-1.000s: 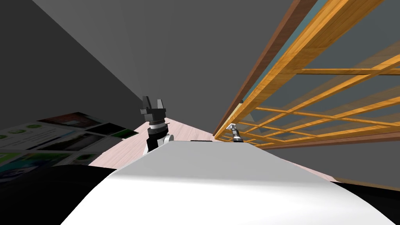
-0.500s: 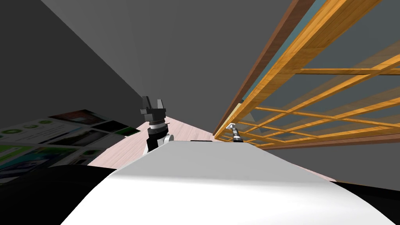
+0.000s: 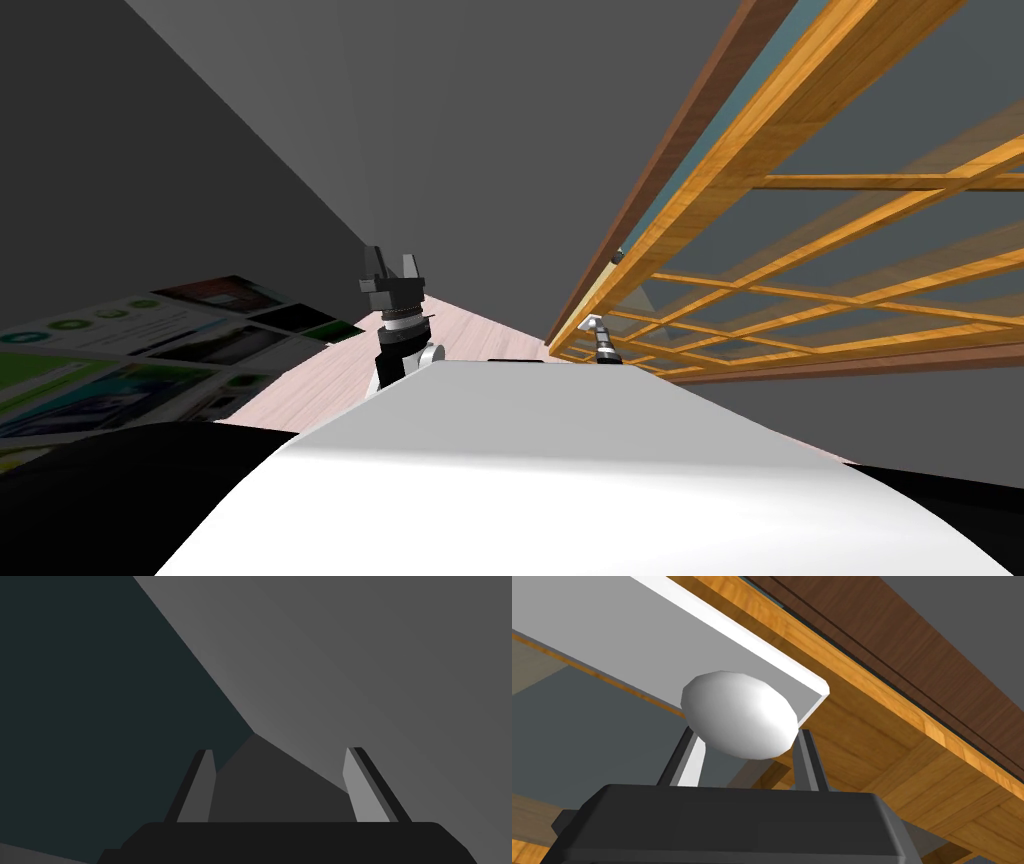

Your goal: Pull the door open

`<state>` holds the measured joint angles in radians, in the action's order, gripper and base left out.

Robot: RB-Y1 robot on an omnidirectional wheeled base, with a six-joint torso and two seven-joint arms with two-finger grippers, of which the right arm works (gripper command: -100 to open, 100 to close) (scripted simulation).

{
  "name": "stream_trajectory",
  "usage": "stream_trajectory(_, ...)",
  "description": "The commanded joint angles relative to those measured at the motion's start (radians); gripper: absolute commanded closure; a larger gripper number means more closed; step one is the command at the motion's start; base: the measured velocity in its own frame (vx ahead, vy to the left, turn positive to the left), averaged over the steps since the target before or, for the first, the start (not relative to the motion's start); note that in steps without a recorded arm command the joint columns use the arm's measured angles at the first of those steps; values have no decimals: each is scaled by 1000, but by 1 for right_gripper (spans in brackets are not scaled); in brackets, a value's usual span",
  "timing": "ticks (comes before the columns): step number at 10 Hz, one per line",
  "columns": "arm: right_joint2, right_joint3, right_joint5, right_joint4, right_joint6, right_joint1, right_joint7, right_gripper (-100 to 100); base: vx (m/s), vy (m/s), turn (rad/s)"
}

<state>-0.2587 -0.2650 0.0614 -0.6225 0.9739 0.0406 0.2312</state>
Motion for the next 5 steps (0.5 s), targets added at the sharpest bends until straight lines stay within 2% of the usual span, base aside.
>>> stream_trajectory(1,2,17,-24,0,-4,-2,-50,100,-55,-32,71)
stream_trajectory(4,0,27,-42,1,-6,-4,-110,100,-46,-17,39)
stream_trajectory(5,-1,37,-59,2,-8,-7,-149,100,-40,-16,36)
